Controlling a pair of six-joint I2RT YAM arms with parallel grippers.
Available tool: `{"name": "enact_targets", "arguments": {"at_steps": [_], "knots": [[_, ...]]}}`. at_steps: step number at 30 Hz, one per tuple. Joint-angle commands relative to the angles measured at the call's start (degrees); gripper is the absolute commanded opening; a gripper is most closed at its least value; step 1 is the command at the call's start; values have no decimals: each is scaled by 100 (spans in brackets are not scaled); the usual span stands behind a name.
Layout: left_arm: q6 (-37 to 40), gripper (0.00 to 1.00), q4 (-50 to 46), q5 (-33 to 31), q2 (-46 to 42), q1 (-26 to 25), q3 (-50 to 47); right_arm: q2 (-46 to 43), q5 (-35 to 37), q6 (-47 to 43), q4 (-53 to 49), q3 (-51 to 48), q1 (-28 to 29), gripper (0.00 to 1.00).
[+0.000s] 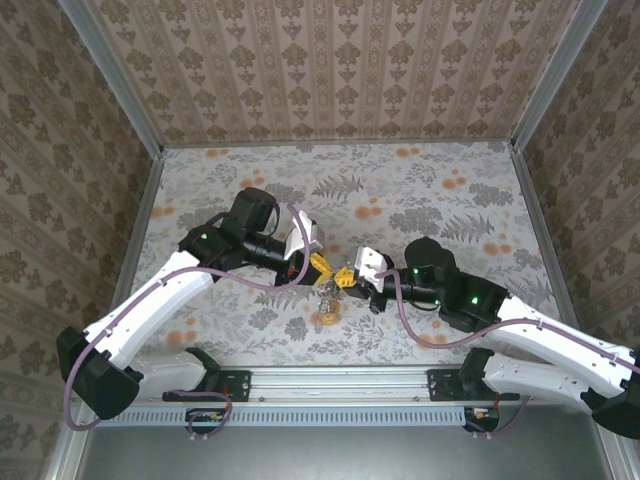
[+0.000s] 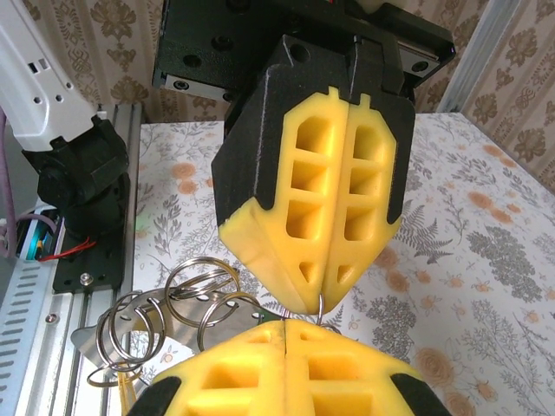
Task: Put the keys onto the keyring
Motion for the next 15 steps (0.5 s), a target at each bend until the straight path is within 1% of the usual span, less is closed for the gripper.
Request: {"name": "enact_targets", "arguments": {"at_steps": [1,8,15], "knots": [[58,0,210,28,-51,-32,69,46,-416,135,245,229,68,2],[31,0,242,69,-64,-45,51,-121,-429,218,295,124,46,2],[53,0,208,28,-64,-56,35,-64,-543,277,404,124,-3,2]]}}
